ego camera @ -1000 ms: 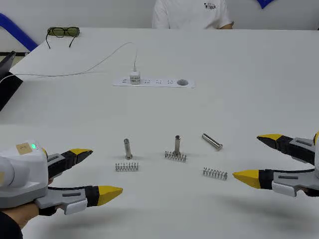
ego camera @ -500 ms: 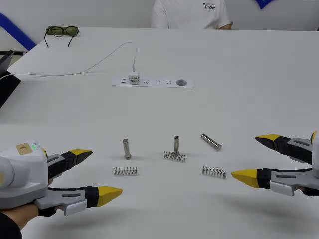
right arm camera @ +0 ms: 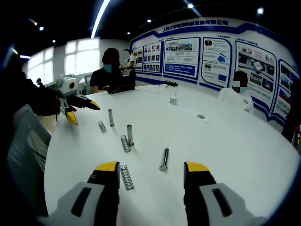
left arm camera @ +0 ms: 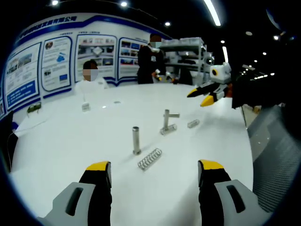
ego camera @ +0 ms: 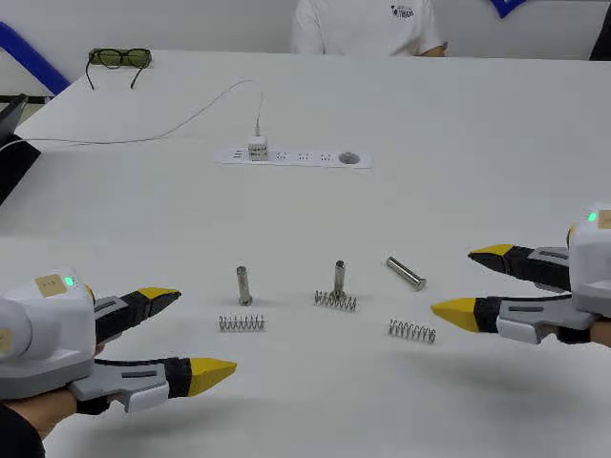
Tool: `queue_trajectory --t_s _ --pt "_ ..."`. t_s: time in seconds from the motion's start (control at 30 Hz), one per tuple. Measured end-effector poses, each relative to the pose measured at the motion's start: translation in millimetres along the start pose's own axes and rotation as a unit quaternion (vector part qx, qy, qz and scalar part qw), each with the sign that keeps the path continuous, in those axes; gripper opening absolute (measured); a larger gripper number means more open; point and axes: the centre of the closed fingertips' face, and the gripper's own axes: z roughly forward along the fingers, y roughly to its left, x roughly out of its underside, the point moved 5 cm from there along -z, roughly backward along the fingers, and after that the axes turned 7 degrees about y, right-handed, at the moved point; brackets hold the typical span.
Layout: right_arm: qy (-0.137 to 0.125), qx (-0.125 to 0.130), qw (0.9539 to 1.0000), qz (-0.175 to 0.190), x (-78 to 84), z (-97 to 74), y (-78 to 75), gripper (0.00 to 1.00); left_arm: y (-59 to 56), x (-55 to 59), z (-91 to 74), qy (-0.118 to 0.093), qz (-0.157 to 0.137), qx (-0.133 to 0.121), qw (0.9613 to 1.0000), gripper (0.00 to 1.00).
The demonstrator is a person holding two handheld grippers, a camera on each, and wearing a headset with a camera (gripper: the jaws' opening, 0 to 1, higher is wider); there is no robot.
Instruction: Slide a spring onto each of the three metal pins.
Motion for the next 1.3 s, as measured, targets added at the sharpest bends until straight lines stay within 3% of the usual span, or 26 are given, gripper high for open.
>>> queue_trajectory --t_s 0.43,0.87,1.3 --pt "0.045 0.014 0.9989 -0.003 -7.6 23.0 -12.8 0.46 -0.5 2.6 0.5 0.002 -0.002 -0.001 1.0 0.76" --pt "0.072 0.027 0.997 0.004 -15.2 34.8 -25.1 0.37 -5.0 6.1 6.8 0.005 -0.004 0.006 1.0 0.74" --pt "0.102 0.022 0.9945 0.003 -19.1 56.6 -26.6 0.28 -6.1 8.6 11.3 0.004 -0.009 0.009 0.9999 0.73"
